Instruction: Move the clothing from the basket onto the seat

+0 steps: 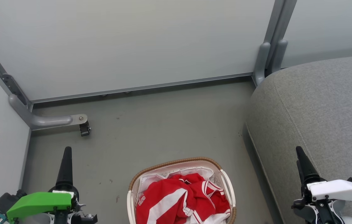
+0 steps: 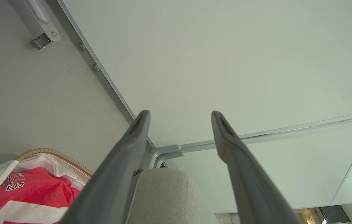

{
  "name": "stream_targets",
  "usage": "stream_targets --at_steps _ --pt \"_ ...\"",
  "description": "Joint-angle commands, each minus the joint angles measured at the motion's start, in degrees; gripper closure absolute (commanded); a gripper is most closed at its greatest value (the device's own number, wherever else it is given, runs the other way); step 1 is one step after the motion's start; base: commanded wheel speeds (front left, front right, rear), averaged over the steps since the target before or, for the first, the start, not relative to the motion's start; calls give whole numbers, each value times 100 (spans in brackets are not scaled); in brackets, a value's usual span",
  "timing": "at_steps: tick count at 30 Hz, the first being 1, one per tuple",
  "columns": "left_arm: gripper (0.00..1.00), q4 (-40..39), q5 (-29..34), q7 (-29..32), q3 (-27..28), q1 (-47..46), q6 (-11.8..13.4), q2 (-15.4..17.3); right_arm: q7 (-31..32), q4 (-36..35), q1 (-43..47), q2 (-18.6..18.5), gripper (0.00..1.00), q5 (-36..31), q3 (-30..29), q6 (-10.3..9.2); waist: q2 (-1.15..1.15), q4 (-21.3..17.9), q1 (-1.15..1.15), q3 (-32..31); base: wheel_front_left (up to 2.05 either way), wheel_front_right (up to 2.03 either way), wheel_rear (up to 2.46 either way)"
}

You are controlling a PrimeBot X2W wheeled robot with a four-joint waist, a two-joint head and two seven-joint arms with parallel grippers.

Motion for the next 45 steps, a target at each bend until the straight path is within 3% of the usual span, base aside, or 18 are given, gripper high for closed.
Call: stream_targets --at_steps 1,17,34,45 --pt "0 -129 247 -70 -18 -8 -5 35 -74 -119 -116 -52 0 -237 -8 1 0 5 0 0 0 0 0" --pt "0 -222 2153 -401 -280 128 144 46 -401 -355 -60 -65 0 -1815 136 1 0 38 0 13 0 0 0" --pt "0 -200 3549 -697 -383 329 340 56 -698 -506 0 -79 0 -3879 555 2 0 82 0 21 0 0 0" --pt "0 -142 4226 -864 -485 403 394 63 -870 -473 4 -86 0 -4673 659 2 0 123 0 13 0 0 0"
